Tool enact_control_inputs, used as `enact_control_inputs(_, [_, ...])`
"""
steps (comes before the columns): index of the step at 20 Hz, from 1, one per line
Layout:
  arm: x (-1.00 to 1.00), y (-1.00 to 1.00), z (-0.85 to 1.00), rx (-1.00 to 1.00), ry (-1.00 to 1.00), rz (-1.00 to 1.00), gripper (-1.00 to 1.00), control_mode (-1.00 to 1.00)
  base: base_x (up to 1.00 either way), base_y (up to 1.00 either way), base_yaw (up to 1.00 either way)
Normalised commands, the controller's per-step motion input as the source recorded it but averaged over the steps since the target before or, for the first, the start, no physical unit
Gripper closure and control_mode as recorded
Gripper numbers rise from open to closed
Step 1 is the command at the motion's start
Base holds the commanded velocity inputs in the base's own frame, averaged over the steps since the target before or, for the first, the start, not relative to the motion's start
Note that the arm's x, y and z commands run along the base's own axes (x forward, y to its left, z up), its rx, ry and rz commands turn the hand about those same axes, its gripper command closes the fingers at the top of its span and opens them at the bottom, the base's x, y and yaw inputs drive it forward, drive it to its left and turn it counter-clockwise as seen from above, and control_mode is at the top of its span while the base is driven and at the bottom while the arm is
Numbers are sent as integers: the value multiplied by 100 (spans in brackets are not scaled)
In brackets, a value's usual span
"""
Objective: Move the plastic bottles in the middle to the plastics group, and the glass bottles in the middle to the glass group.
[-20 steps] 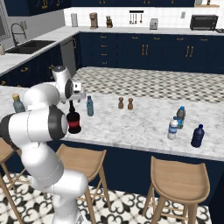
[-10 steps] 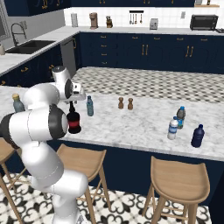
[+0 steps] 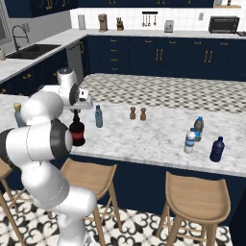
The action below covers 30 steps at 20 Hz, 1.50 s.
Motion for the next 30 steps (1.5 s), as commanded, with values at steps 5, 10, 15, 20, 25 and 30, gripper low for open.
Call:
enact_control_inputs(5, [-38, 9, 25, 9, 0, 0, 100, -100, 0, 0, 0])
enact_control_inputs(10, [-31, 38, 19, 2, 0, 0, 100, -100, 0, 0, 0])
enact_control_inputs(15, [-9, 87, 6, 0, -4, 0, 100, -100, 0, 0, 0])
enact_control_inputs(20, [4, 81, 6, 0, -6, 0, 100, -100, 0, 0, 0])
enact_control_inputs(25, [38, 59, 5, 0, -10, 0, 100, -100, 0, 0, 0])
enact_control_inputs(30, [42, 49, 0, 0, -10, 0, 100, -100, 0, 0, 0])
